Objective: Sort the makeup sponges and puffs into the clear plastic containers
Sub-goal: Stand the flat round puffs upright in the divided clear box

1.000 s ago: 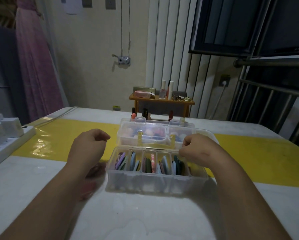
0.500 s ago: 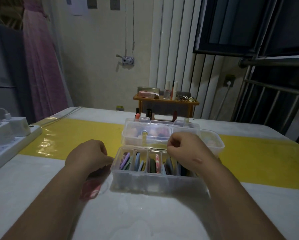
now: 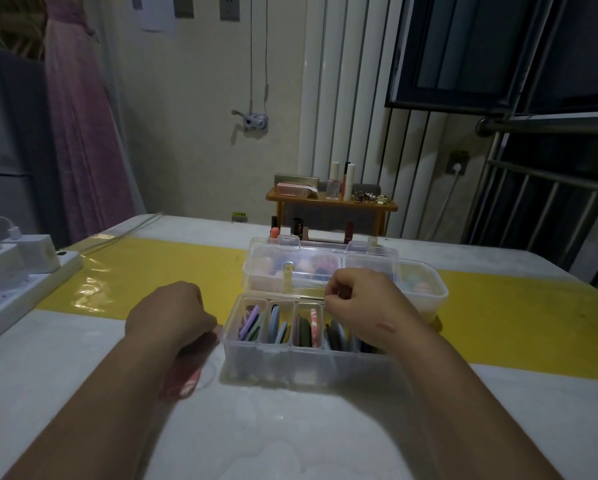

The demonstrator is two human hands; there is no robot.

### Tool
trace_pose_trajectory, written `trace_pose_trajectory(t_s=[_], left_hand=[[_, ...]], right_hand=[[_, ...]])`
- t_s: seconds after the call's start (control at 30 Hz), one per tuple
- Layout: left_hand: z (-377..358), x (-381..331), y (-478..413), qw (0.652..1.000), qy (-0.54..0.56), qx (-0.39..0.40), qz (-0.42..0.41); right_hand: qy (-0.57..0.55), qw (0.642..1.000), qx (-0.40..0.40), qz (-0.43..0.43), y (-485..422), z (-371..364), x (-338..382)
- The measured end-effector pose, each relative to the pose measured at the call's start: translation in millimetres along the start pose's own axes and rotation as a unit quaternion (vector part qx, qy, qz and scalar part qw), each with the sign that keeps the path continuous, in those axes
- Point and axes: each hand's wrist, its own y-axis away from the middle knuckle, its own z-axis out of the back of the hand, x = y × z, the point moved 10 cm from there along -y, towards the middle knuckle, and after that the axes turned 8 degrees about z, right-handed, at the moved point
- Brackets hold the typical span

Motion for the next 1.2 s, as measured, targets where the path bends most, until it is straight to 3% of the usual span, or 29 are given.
trace_pose_trajectory(t_s=[0.4, 0.83, 1.2], left_hand=[[27, -3, 7, 0.993, 0.037, -0.108, 0.008], [59, -17, 31, 0.949, 0.221, -0.218, -0.047], [46, -19, 30, 0.848, 0.517, -0.112, -0.034]], right_hand=[[0.000, 1.000, -0.001, 0.003, 1, 1, 2], [-0.006, 1.000, -0.003, 0.005, 1, -1, 2], [-0.043, 0.999, -0.023, 0.020, -1, 1, 6]])
